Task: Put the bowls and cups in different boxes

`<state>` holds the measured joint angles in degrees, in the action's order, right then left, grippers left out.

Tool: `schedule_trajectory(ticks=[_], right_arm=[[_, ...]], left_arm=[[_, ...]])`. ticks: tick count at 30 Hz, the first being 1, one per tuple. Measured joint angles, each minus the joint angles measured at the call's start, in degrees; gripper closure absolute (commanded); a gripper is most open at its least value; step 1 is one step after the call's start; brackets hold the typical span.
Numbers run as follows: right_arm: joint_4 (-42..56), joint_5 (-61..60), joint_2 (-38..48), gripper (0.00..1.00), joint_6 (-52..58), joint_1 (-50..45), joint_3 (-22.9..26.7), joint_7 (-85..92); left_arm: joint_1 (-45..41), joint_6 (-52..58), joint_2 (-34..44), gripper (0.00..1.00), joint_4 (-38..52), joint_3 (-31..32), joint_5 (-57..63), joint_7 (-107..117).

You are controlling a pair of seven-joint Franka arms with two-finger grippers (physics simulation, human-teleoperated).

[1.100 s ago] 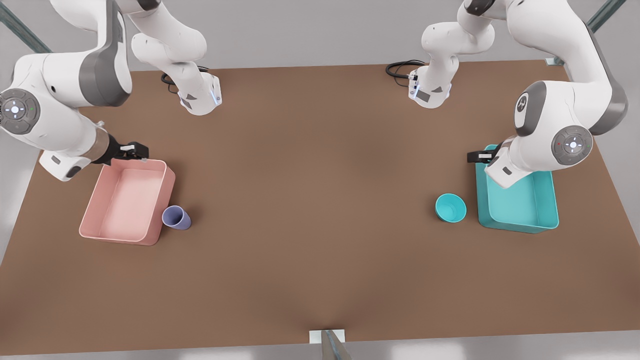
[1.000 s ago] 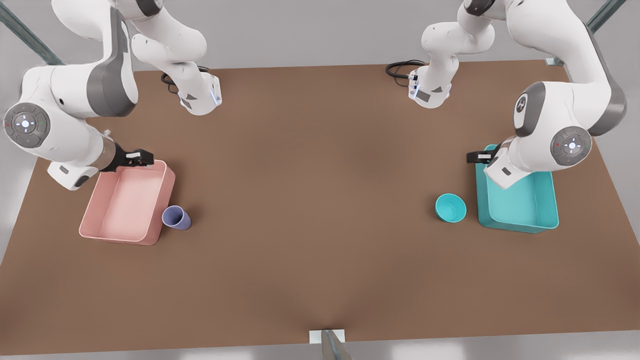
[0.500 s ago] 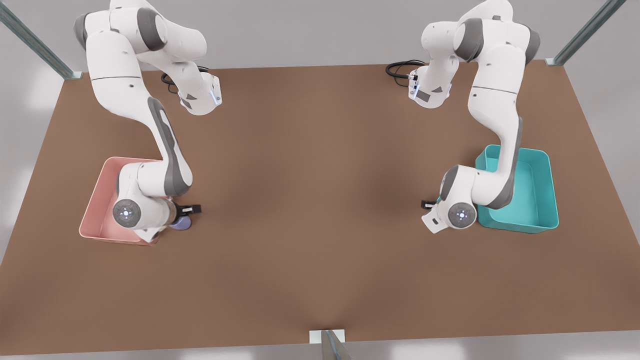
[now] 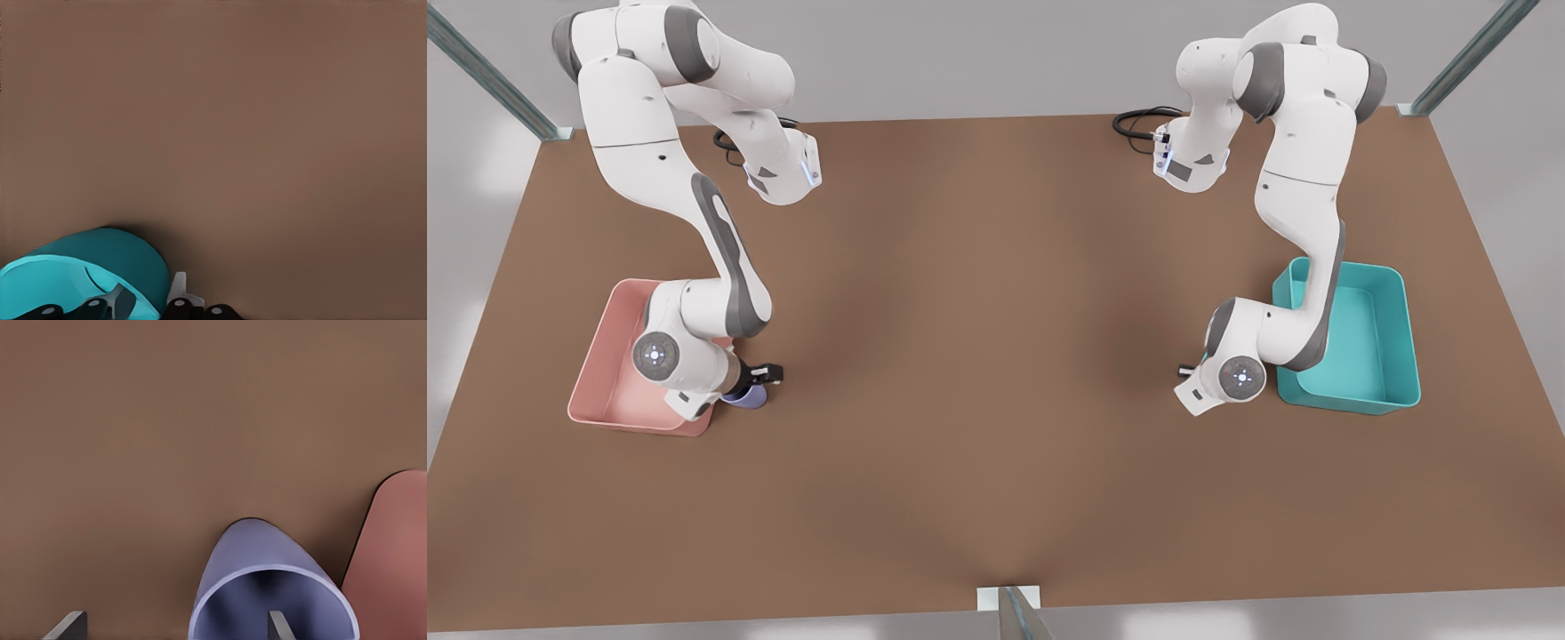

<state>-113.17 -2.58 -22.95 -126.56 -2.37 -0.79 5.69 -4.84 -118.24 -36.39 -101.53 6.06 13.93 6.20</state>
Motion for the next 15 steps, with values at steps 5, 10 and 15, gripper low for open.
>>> schedule_trajectory(ticks=[5, 10, 15], right_arm=[[-0.2, 0.1, -1.8, 0.00, -0.4, 0.0, 0.0, 0.5], [-0.2, 0.0, -3.3, 0.32, -0.5, 0.0, 0.1, 1.0], [0.0, -0.1, -3.9, 0.71, -0.5, 0.5, 0.1, 1.9]], left_arm=[[-0.2, -0.5, 1.0, 0.79, 0.2, -0.2, 0.0, 0.7], [0.1, 2.2, 7.1, 0.79, 0.9, -0.2, -0.2, 1.8], [7.5, 9.2, 18.1, 0.79, 1.7, -6.5, -0.9, 4.2]])
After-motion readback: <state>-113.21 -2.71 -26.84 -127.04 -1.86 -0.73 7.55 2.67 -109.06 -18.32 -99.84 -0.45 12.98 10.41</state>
